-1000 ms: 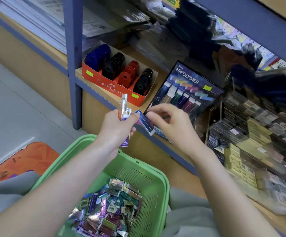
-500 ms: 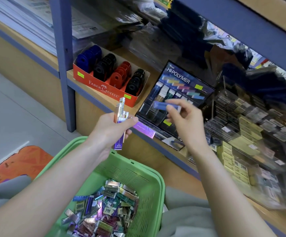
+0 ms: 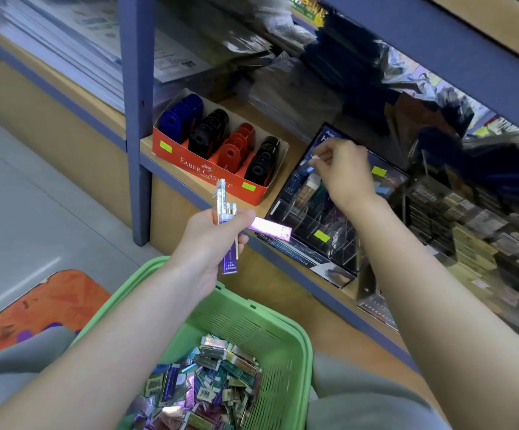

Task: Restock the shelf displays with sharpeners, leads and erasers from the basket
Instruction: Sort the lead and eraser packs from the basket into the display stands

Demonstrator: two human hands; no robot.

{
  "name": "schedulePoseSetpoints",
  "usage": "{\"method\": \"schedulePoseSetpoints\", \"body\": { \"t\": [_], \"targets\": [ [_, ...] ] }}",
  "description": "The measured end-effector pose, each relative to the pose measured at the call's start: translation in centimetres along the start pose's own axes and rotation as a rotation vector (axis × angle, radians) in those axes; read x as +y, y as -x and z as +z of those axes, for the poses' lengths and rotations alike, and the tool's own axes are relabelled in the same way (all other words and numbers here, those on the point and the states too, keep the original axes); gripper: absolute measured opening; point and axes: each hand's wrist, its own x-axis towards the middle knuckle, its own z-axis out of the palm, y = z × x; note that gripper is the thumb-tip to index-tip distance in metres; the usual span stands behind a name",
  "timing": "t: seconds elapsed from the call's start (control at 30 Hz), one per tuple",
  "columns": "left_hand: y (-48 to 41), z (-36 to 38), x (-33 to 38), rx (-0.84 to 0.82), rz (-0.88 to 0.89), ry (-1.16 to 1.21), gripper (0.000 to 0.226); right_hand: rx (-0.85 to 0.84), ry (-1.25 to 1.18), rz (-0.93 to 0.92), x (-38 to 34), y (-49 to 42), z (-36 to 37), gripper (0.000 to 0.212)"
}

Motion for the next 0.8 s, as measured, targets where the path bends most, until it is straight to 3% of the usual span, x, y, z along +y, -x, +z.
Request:
{"method": "schedulePoseSetpoints", "body": {
  "t": [0.27, 0.5, 0.67, 0.8],
  "targets": [
    [-0.1, 0.1, 0.1, -0.007, -0.007, 0.042, 0.007, -0.123, 0.251, -0.061, -0.2, -1.9, -0.7, 0.01],
    [-0.1, -0.2, 0.3, 0.008, -0.013, 0.069, 0.007, -0.193, 0.214, -0.032, -0.5, -1.9, 0.5, 0.006],
    [-0.5, -0.3, 0.6, 0.028, -0.01, 0.079, 0.008, -0.162, 0.235, 0.05, -1.2, -2.4, 0.7, 0.02],
    [-0.8, -0.4, 0.5, 0.044, -0.017, 0.084, 0.012, -0.18, 0.292, 0.017, -1.6, -2.5, 1.0, 0.01]
  ]
}}
